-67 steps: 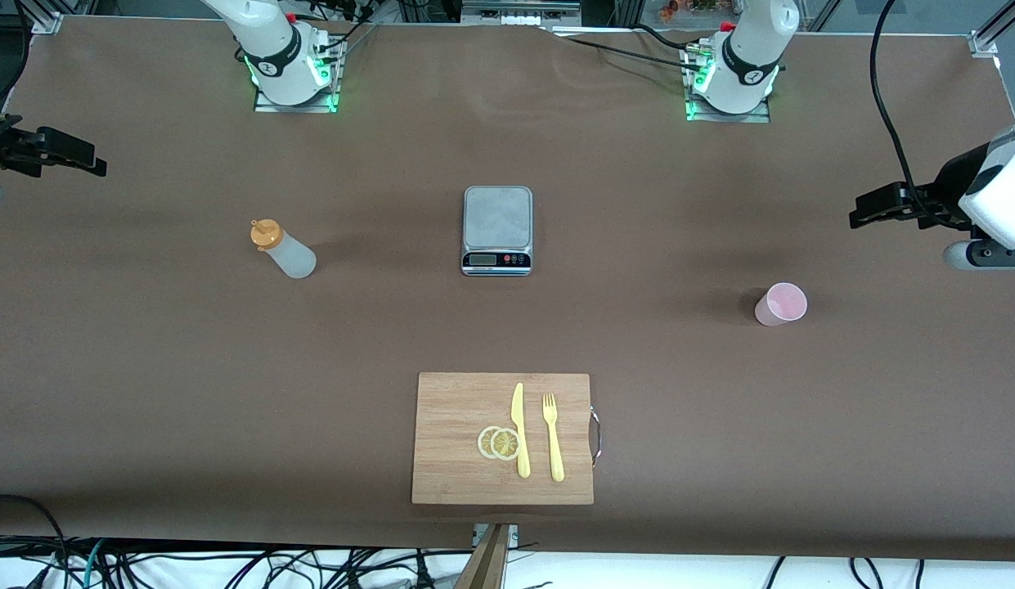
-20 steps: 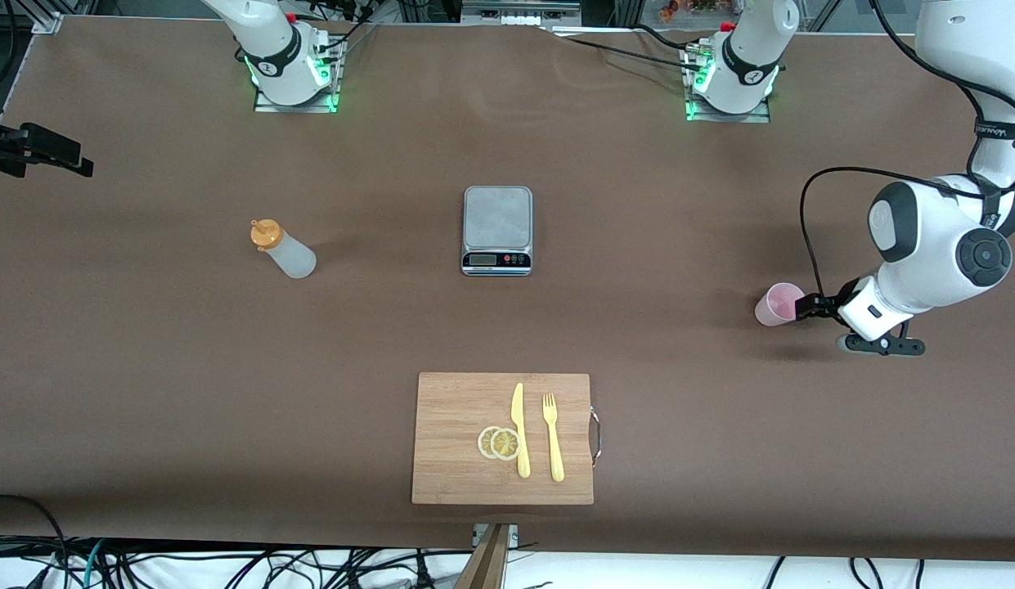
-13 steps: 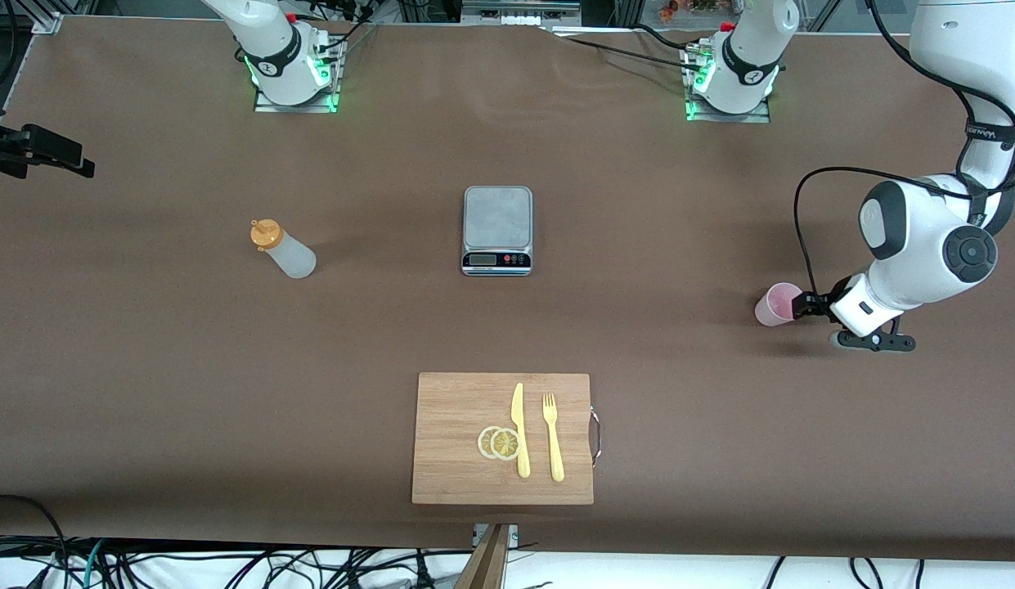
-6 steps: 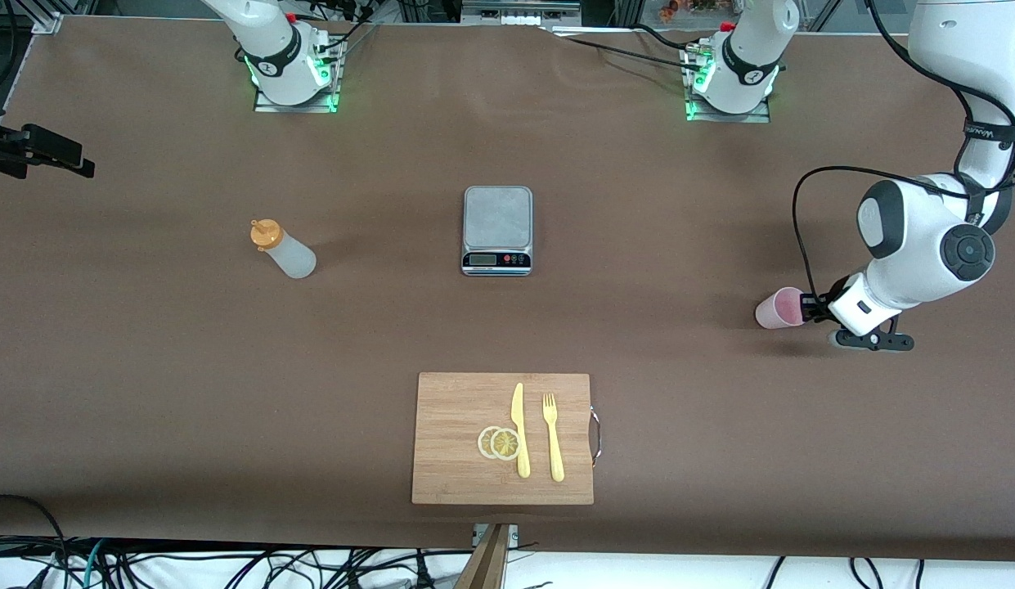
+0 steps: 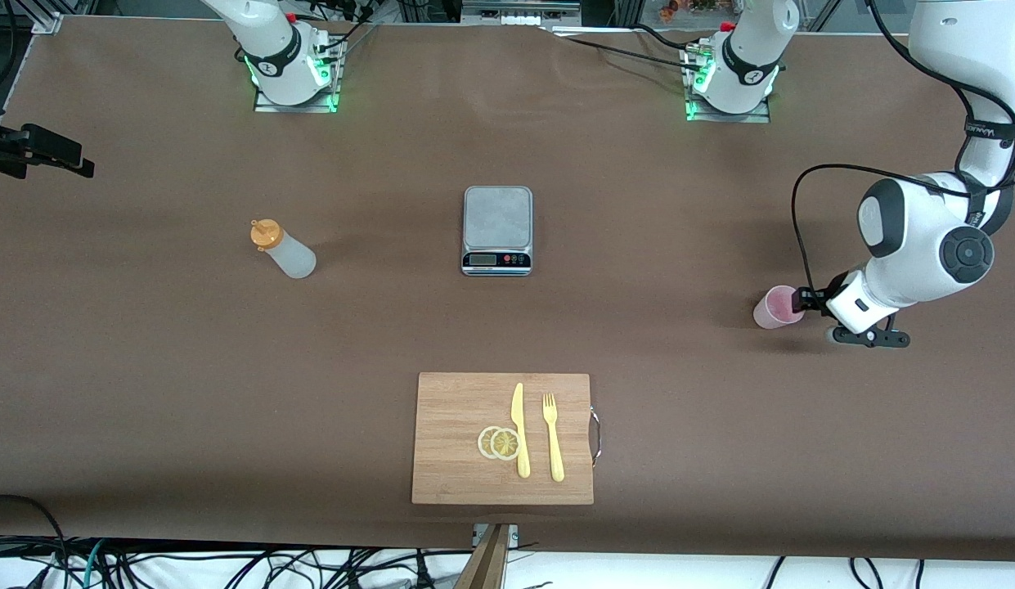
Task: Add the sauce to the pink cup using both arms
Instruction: 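Move the left gripper down over the pink cup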
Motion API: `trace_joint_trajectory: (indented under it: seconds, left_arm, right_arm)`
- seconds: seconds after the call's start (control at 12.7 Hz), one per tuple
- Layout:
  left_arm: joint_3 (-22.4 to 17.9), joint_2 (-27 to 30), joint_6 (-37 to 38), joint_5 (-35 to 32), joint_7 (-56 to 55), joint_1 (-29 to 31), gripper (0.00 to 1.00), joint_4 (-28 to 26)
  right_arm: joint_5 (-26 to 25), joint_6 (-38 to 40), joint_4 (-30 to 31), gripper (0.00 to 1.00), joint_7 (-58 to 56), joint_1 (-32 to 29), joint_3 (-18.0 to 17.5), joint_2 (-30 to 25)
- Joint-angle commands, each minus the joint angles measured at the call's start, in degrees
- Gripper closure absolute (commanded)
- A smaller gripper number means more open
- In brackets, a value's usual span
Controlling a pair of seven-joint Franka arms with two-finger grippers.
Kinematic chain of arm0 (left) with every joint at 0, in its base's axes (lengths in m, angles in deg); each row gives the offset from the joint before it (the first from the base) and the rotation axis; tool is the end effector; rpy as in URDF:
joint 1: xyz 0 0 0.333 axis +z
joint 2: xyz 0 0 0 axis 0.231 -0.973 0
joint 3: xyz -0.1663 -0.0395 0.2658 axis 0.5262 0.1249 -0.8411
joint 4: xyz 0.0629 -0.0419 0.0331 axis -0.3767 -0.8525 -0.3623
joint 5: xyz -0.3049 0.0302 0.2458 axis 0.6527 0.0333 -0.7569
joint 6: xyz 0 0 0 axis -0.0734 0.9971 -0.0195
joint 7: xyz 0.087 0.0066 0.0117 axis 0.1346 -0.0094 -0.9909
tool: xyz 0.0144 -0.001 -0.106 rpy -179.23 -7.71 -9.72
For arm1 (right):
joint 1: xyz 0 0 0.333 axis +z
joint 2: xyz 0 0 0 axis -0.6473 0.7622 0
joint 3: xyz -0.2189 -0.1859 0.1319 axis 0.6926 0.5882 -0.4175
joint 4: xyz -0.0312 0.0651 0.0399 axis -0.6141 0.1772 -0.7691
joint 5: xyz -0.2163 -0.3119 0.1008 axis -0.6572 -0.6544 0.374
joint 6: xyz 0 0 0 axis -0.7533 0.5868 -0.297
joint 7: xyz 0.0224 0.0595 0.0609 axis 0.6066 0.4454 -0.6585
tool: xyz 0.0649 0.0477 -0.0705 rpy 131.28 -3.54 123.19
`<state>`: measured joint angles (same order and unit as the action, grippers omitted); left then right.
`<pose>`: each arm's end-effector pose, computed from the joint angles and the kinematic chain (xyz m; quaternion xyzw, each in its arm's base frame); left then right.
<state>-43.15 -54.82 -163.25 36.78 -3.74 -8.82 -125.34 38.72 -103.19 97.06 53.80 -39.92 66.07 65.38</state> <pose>0.5879 0.0569 0.2518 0.9975 -0.0320 -0.0607 0.0137 0.5341 -0.0705 0.5970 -0.9965 -0.0042 0.0803 0.0233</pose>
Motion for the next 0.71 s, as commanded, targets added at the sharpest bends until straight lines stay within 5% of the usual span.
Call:
trace_joint_trajectory:
  seconds: [0.0, 0.16, 0.32, 0.63]
  left_arm:
    - [-0.4, 2.3, 3.5, 0.3, -0.1, -1.1, 0.38, -1.0]
    - [-0.5, 2.3, 3.6, 1.6, 0.1, -1.4, 0.4, -1.3]
    - [-0.5, 2.3, 3.6, 1.7, 0.1, -1.4, 0.56, -1.3]
    - [-0.5, 1.8, 3.2, 1.7, 0.2, -1.4, 0.56, -1.3]
  right_arm:
    - [-0.8, 1.2, -1.2, 0.0, -0.9, -0.1, -0.5, 0.2]
    - [-0.5, 1.4, -1.2, 0.0, -0.9, -0.2, -0.5, 0.2]
    - [-0.5, 1.4, -1.2, 0.0, -0.9, -0.1, -0.5, 0.2]
    - [-0.5, 1.4, -1.2, 0.0, -1.0, -0.1, -0.5, 0.2]
